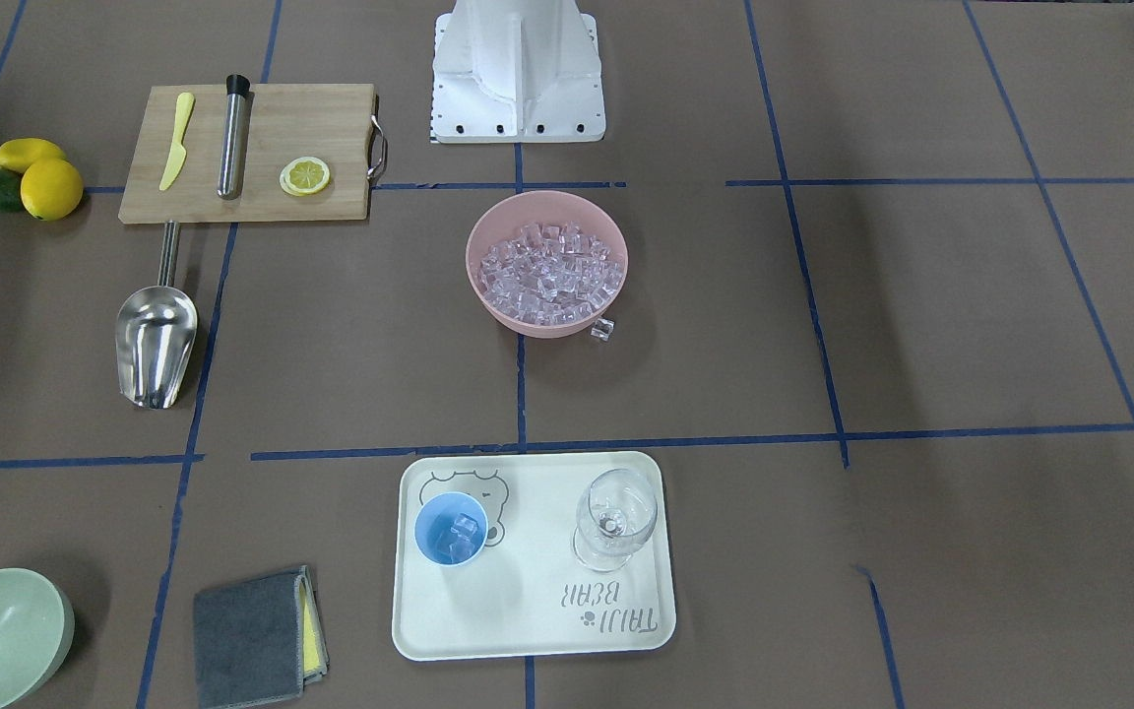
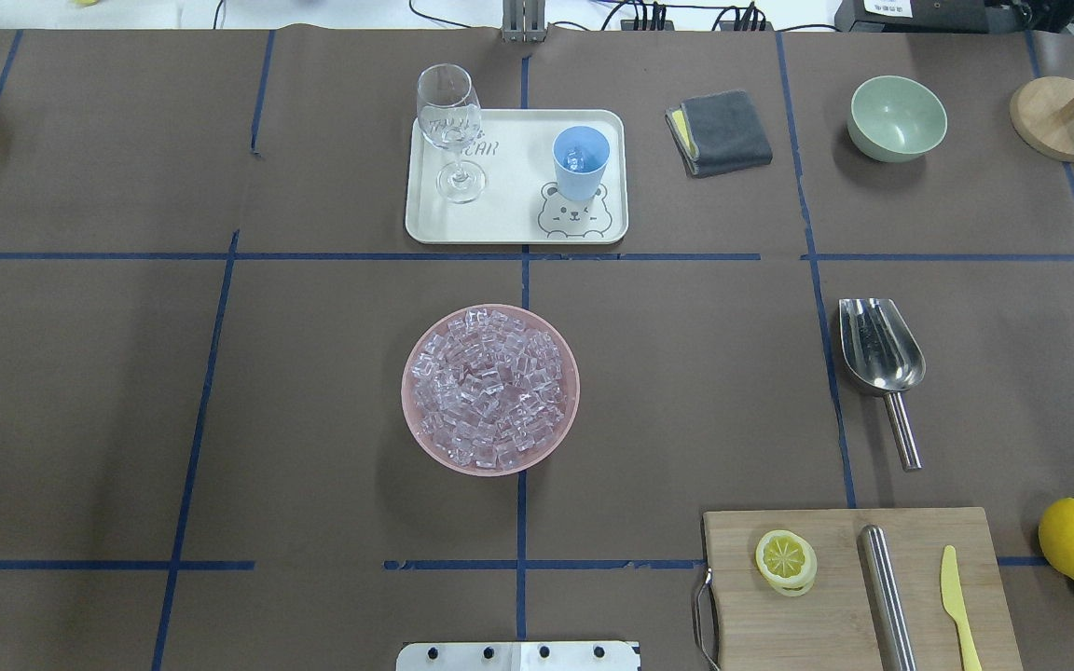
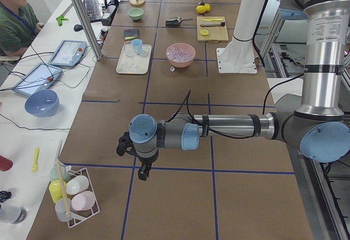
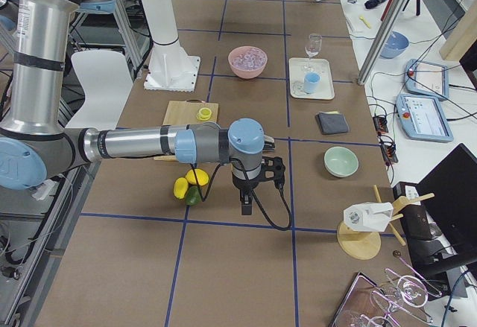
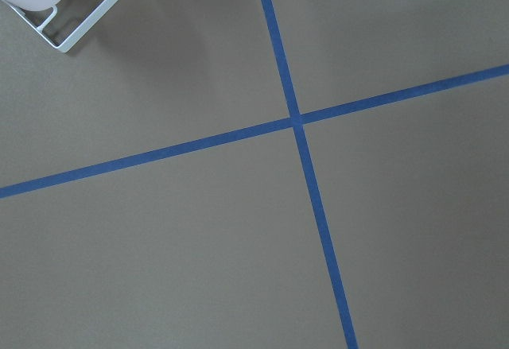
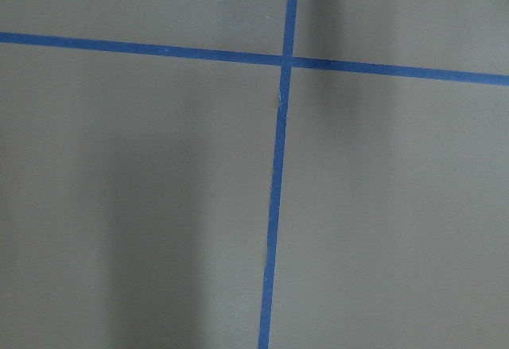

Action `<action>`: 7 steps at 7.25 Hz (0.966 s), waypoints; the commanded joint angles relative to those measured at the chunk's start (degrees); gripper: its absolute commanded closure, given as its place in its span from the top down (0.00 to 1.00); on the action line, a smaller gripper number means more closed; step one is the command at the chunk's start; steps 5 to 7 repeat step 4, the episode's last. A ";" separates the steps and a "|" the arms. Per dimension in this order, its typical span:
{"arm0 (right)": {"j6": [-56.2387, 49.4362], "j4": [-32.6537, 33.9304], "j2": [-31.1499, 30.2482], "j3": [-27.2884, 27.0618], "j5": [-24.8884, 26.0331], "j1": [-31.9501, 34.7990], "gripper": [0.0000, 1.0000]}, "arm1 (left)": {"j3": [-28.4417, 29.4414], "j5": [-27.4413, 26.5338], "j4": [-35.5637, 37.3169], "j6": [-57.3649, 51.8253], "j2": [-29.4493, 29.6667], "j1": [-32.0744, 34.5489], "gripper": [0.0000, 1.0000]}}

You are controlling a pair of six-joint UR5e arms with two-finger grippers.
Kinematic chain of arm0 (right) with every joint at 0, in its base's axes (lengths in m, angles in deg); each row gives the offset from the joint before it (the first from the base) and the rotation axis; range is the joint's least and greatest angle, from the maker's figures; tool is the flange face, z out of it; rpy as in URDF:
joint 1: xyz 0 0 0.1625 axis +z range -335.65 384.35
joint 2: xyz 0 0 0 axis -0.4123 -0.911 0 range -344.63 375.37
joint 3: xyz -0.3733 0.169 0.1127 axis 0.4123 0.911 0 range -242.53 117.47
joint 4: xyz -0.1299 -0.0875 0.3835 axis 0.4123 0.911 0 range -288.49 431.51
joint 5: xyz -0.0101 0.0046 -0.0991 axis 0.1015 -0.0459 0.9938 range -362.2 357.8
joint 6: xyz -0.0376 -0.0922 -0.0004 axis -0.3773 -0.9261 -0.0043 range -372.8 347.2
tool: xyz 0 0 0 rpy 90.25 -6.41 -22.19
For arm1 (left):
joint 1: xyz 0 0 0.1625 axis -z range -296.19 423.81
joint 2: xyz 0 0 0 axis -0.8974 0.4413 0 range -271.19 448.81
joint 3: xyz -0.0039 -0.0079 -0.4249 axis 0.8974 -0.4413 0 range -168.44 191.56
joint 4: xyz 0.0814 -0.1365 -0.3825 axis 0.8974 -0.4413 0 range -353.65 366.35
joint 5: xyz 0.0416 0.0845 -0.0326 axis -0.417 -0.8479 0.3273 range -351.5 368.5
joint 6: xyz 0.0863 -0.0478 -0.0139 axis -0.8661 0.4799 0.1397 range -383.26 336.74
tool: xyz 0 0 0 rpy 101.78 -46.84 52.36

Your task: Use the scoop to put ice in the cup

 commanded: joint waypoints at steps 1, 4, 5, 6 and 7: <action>0.01 0.00 0.00 0.06 -0.02 0.00 1.00 | -0.18 0.09 0.03 0.00 -0.50 0.00 1.00; 0.01 0.00 0.00 0.32 -0.10 0.00 1.00 | -0.62 0.09 0.12 0.00 -0.50 0.00 1.00; 0.01 0.00 0.00 0.32 -0.10 0.00 1.00 | -0.62 0.09 0.12 0.00 -0.50 0.00 1.00; 0.01 0.00 0.00 0.32 -0.10 0.00 1.00 | -0.62 0.09 0.12 0.00 -0.50 0.00 1.00; 0.01 0.00 0.00 0.32 -0.10 0.00 1.00 | -0.62 0.09 0.12 0.00 -0.50 0.00 1.00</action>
